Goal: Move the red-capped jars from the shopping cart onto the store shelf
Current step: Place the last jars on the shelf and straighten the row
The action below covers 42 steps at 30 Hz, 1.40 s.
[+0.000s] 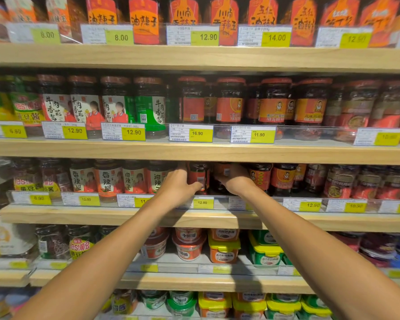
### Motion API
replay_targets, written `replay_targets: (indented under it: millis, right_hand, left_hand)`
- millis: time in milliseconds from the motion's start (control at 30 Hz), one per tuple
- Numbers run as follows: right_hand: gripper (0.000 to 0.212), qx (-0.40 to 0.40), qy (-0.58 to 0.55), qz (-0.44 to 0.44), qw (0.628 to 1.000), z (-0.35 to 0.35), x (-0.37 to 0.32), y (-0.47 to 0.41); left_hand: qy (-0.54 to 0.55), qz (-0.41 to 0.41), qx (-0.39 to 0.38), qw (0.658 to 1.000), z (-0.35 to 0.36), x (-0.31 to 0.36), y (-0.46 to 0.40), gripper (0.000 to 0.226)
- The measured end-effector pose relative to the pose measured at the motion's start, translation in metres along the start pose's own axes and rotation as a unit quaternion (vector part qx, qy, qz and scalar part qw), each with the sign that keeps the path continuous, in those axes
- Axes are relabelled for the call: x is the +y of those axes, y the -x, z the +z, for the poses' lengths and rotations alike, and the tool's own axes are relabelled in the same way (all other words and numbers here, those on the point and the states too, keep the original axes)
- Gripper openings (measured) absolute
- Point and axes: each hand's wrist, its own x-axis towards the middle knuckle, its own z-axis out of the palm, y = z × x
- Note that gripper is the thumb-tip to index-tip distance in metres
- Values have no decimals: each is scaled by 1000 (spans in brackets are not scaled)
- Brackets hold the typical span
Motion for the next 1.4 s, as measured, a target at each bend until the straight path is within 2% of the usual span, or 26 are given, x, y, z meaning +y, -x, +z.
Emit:
replay_targets:
  millis: [133, 267, 467, 600, 733, 867, 1033, 1133, 1200, 1233, 1300, 1400]
  right_hand:
    - [47, -29, 46, 30, 998, -4, 9, 5]
    - [39, -1, 42, -30, 999, -12, 17, 17]
    - [31, -16, 37, -50, 998, -20, 21, 29]
    - [28, -25, 36, -38, 998, -20, 16, 31]
    - [33, -19, 30, -35, 999, -20, 18, 34]
    - [24, -10, 42, -29, 999, -20, 20, 35]
    - [24, 0, 18, -51, 999, -23, 20, 43]
    - [36, 9, 15, -71, 997, -27, 22, 55]
    - [31, 15, 38, -104, 994, -31, 29, 65]
    - [38, 17, 42, -123, 991, -33, 35, 69]
    - [64, 31, 26, -158, 987, -41, 48, 82]
    - [62, 69, 16, -194, 978, -57, 69, 102]
  left_hand:
    - [-17, -21, -20, 999, -1, 2, -4, 38]
    - [-23, -40, -24, 999, 1, 2, -10, 23]
    - [-19, -57, -57, 997, -2, 2, -9, 32]
    - [0, -34, -56, 998, -3, 0, -8, 17]
    - [-13, -32, -57, 998, -2, -1, -7, 29]
    - [-14, -10, -45, 999, 0, -2, -5, 19]
    - [-9, 9, -37, 999, -2, 2, 4, 23]
    - [-12, 14, -19, 1000, -6, 2, 16, 42]
    - [-54, 27, 0, 998, -7, -2, 26, 35]
    - [-77, 38, 10, 996, -8, -5, 31, 35]
    - [-92, 75, 46, 992, -7, -11, 41, 52]
    - [-38, 167, 78, 982, -3, -3, 59, 56]
